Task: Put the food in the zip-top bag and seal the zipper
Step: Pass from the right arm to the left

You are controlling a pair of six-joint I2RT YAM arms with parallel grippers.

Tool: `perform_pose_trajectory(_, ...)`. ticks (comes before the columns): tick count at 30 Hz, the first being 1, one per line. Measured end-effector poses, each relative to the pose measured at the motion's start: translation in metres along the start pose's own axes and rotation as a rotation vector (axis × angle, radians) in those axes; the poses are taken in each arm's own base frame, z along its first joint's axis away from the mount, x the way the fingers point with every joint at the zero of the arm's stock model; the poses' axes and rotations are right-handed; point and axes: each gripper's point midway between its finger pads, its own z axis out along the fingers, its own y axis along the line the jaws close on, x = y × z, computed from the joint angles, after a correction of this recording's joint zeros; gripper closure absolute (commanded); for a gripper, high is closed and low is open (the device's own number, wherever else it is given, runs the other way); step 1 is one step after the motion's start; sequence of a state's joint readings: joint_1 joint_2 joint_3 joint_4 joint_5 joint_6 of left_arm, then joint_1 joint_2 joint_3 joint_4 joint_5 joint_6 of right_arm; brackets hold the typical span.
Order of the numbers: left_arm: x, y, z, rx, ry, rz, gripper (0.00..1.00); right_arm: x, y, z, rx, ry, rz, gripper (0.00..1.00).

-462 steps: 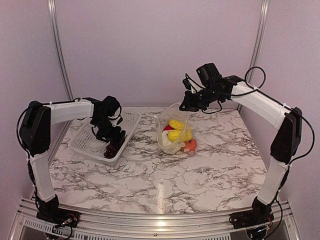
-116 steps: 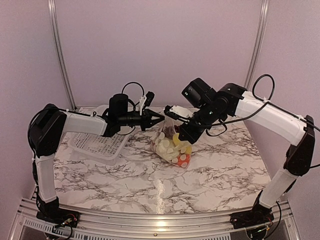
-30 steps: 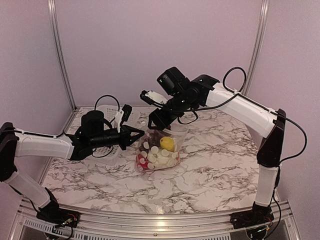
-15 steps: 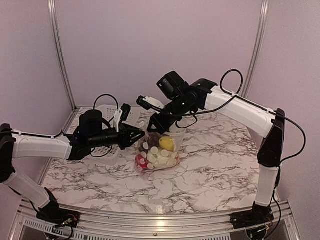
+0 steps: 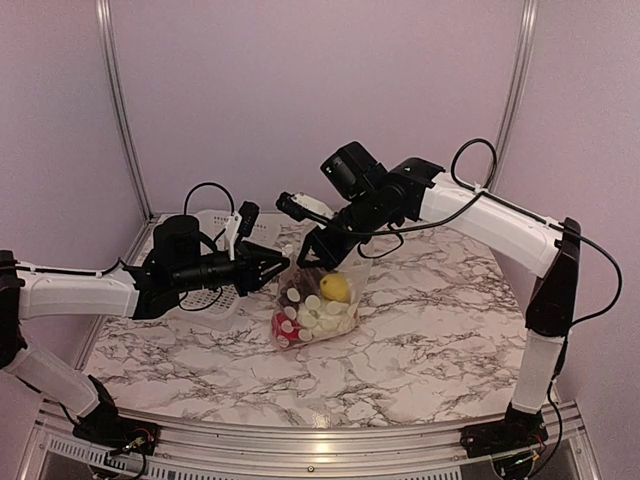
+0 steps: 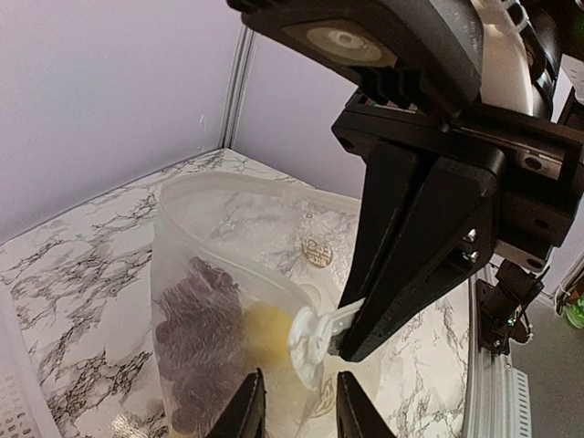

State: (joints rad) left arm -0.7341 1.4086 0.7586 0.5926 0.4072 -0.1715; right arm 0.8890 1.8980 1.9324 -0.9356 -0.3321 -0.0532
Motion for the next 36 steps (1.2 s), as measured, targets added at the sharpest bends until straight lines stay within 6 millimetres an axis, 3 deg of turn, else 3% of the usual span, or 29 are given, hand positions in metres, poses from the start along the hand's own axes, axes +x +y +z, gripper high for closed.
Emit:
perform_pose_trajectory(15, 0.001, -0.006, 0.01, 0.061, 0.027, 0.016, 0.88, 0.002, 0.005, 0.002, -0.023, 0.006, -0.005, 1.0)
perform_pose_trajectory(21, 0.003, -0.006, 0.011, 0.061, 0.031, 0.019, 0.99, 0.002, 0.005, 0.002, -0.022, 0.007, -0.005, 1.0)
perform_pose_trajectory(29, 0.005, -0.005, 0.011, 0.056, 0.04, 0.04, 1.0, 0.003, -0.014, -0.002, 0.094, 0.02, 0.0, 0.87)
perform_pose_trajectory(36, 0.008, -0.006, 0.003, 0.035, 0.075, 0.083, 1.0, -0.03, -0.027, -0.034, 0.224, -0.059, 0.0, 0.78)
